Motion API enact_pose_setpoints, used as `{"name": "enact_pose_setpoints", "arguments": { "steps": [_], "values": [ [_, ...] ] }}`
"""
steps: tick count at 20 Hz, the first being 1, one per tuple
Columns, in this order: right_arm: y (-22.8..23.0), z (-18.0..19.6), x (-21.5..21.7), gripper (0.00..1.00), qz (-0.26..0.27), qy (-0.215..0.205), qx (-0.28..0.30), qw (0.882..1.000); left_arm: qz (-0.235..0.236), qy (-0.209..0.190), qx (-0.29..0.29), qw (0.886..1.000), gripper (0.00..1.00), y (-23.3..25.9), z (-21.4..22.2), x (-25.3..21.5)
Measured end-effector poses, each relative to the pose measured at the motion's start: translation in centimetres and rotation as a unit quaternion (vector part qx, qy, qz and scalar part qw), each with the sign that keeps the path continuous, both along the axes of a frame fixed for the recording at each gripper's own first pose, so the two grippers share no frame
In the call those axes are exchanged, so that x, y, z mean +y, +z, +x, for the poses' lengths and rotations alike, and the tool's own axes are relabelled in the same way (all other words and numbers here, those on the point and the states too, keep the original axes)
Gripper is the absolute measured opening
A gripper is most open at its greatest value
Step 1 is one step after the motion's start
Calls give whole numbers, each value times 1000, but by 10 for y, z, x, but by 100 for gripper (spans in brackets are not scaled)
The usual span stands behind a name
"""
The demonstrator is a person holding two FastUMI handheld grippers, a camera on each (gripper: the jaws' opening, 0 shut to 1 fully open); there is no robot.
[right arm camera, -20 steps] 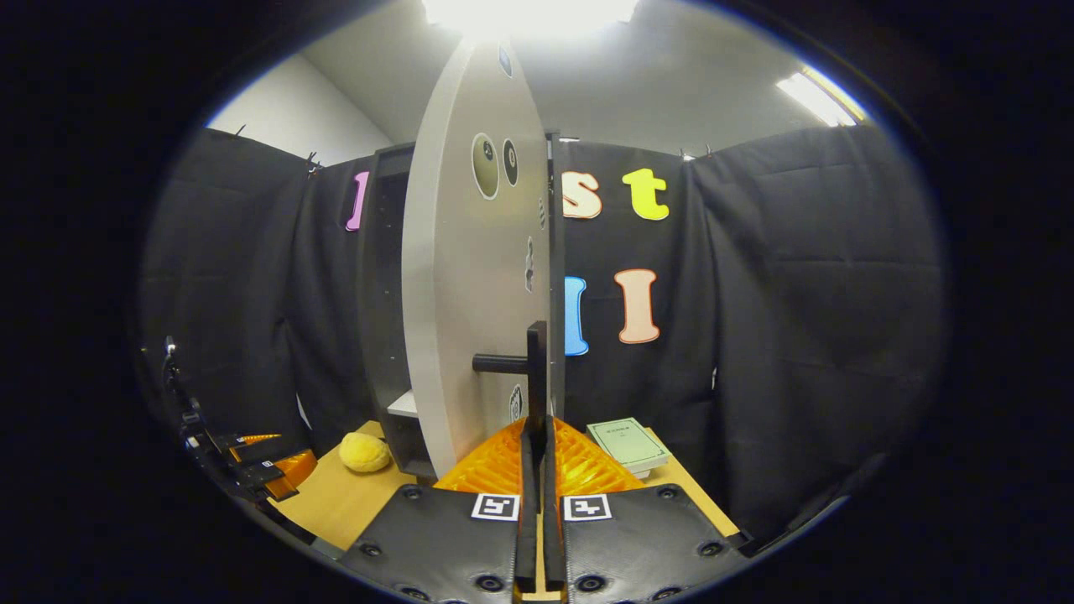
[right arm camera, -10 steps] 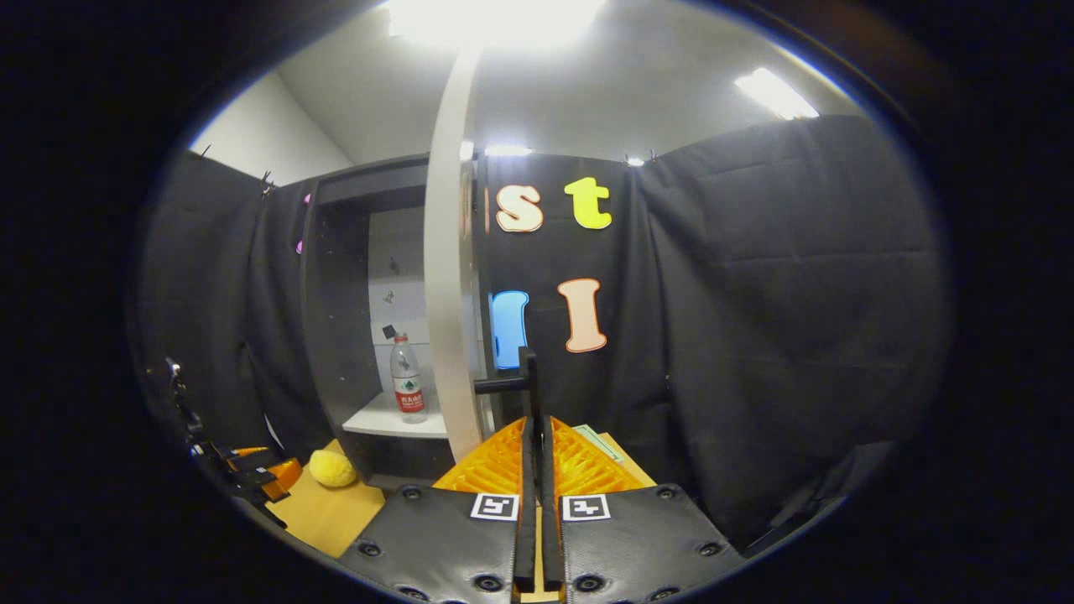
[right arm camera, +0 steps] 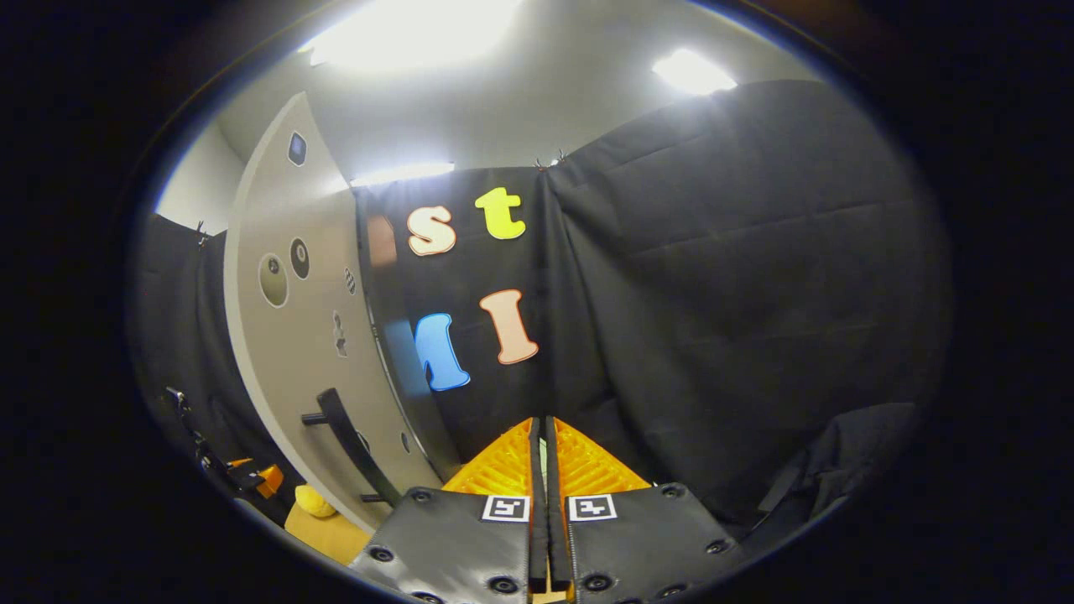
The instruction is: Open the cabinet door with the right hand, grasp the bottle in the cabinet with the left hand and place it on the coaster, then close the cabinet door with the right hand.
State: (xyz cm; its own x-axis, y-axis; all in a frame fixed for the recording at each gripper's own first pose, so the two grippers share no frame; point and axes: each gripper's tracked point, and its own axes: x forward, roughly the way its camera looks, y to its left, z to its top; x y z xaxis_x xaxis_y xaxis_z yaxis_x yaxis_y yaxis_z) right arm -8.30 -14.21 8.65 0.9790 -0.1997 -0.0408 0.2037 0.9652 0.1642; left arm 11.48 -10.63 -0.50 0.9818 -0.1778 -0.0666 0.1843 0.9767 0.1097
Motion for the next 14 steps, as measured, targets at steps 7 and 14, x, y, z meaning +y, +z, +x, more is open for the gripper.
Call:
{"name": "enact_pose_setpoints", "arguments": {
  "steps": [7,14],
  "values": [
    [-32,51,-10,87,-62,7,30,998,-51,-23,11,998,91,24,42,-38],
    [-61,94,-21,98,0,13,44,999,-78,-52,21,995,89,49,109,-56]
  ]
}}
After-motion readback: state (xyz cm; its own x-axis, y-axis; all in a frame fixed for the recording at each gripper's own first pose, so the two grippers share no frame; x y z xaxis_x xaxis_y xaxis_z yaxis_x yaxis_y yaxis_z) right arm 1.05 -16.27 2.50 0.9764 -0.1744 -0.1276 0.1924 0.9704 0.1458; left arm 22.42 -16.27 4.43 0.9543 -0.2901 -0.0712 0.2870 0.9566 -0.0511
